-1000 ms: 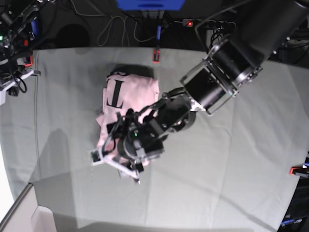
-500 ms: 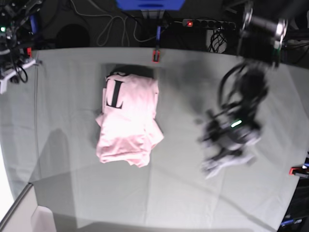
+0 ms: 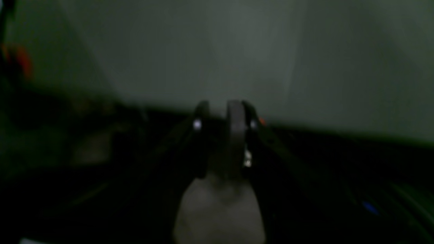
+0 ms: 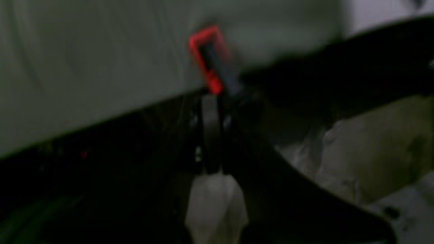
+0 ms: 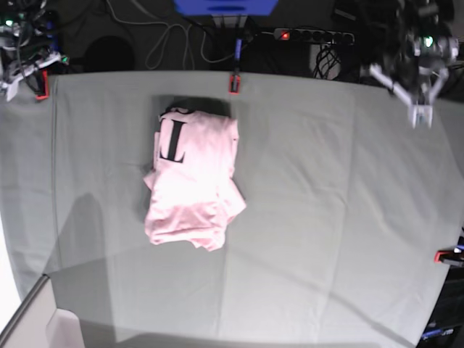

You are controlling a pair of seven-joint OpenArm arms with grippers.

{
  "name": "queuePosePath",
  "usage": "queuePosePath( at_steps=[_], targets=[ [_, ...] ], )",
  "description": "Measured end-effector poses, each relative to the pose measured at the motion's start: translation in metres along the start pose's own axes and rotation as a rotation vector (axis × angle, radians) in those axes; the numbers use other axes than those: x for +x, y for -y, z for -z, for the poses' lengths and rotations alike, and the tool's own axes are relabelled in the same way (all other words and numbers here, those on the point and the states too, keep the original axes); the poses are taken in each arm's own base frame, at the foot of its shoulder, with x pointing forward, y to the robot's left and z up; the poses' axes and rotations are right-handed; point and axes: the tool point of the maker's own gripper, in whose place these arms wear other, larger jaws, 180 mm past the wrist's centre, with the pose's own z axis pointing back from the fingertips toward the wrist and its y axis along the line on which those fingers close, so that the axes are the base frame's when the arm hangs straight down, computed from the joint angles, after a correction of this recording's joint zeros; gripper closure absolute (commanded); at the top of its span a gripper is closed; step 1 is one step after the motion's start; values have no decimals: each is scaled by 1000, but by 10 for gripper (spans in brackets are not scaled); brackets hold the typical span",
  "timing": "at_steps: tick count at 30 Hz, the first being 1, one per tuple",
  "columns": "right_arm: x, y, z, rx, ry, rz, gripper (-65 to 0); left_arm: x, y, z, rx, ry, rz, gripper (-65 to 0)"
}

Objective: Layout the t-shirt on the table in an organized manner, then fold the t-shirt properly

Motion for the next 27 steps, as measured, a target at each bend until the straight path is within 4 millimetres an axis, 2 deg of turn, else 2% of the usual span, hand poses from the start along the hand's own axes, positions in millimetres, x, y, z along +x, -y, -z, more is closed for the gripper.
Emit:
queuePosePath(
  at_steps=[4,6,9,11,14,15,17,21,24,27],
  targets=[
    [-42,-10,16,60,-116,29,0,-68,0,11,-32,-170,-77,-85],
    [-63,-12,17,71,-168,29,0,-91,5,16,-56,-228,-101,-85],
    [-77,-12,19,82,-199,38,0,-119,11,30,-80,-256,-143,-85],
    [-90,-20,27,116,-225,63,0,-149,20,43,-102,-295,-182,-85],
    [-129,-31,34,136,-353,57,0,-201,38,54,-142,-369,-252,-85],
    [-142,-32,34,132,-397,45,0,-213,40,59,-145,-379,-270,-85],
    [-153,-35,39,139,-406,43,0,-224,40,70,-145,-379,-293,-85],
    [-165,-58,62,186,-397,41,0,-221,46,101,-192,-348,-245,-86],
    [-183,-90,73,258,-417,31,0,-233,70,112,-247,-356,-203,-87],
    [-203,-94,71,268,-435,11,0,-255,100,108,-301,-368,-183,-88]
  ],
)
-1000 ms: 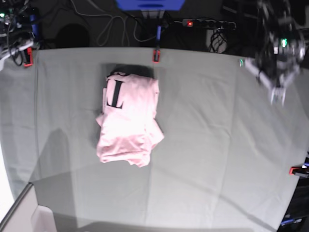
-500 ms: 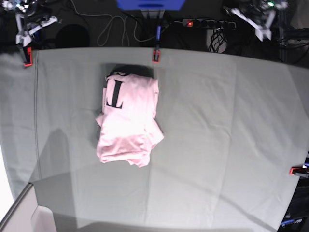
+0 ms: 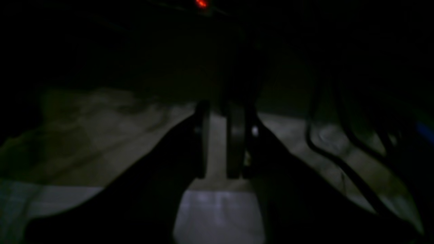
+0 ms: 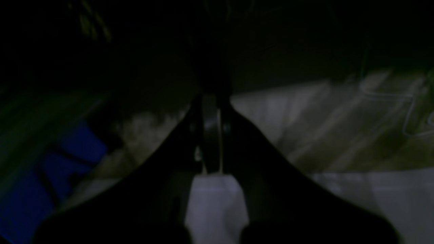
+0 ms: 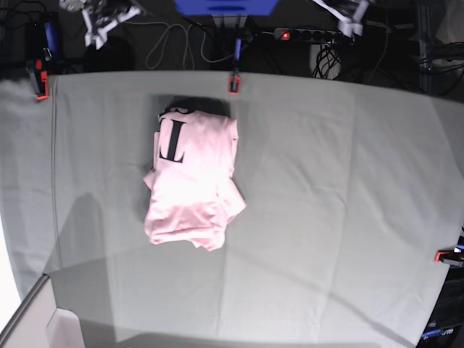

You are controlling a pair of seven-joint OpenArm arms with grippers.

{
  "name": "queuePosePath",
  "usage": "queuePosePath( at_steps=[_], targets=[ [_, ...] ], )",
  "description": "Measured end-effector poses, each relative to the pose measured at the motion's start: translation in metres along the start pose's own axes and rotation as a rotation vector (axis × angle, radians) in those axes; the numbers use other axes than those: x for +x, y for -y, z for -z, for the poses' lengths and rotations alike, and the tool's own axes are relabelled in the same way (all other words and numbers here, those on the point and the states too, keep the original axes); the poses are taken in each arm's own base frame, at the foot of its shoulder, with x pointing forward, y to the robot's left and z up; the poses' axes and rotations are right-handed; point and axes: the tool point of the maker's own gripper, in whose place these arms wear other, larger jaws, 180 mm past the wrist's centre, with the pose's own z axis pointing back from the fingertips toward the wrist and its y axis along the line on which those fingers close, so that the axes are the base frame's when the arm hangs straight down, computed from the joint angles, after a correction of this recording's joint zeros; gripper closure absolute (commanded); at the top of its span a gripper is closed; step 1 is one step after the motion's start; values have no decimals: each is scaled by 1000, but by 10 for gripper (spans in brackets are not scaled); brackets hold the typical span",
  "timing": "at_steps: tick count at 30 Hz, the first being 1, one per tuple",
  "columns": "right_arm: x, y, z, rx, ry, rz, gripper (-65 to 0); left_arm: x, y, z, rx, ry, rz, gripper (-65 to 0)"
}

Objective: Layout the t-shirt on the table in an organized manner, then fold the t-shirt properly

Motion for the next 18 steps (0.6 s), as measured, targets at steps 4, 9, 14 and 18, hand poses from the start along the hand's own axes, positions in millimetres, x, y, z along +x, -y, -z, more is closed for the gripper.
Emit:
queuePosePath(
  at_steps=[4,9,14,18],
  targets=[
    [-11,-5,11,40,52,39,0,-23,30,8,-50,15,29,-87],
    [-36,-59,42,190,124,90,0,-17,38,15,-13,26,49,-86],
    [-87,-12,54,-46,47,-100,0,-10,30,17,52,36,59,-85],
    [-75,55,37,-396,90,-322,0,-9,33,18,49,41,59,-85]
  ],
)
